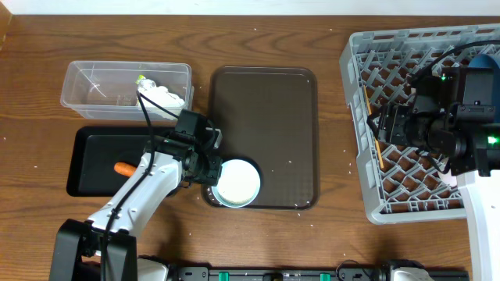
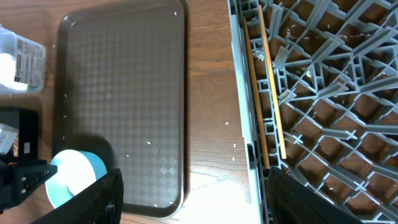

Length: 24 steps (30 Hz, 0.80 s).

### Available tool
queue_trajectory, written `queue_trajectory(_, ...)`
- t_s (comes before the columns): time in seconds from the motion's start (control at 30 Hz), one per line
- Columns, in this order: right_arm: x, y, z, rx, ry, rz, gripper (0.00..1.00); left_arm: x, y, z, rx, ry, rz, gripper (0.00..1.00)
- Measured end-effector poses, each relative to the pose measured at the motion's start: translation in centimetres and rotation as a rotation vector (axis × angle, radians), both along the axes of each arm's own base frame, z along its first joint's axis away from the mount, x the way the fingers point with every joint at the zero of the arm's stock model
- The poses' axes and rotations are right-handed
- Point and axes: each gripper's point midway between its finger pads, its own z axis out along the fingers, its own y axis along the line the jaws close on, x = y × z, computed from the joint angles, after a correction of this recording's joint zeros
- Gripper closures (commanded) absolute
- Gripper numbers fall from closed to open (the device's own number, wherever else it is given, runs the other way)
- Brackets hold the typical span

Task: Sort waste into correct bins and load items into the dishwasher rack
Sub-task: 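Reach the left gripper to the white rice bowl and grasp its rim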

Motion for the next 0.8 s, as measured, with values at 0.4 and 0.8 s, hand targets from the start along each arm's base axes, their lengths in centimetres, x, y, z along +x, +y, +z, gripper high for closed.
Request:
queue_trajectory(0.4,0.0,0.0,0.0,0.0,-0.001,0.0,0.32,0.2,-1.8,5.7,-0.032,-0.097,-0.06,0.6)
queue_trajectory(0.8,0.3,0.0,0.2,-0.001,-0.014,-0.001,0.3,-6.8,-9.2,4.3,0.014,-0.029,-0.407,0.6)
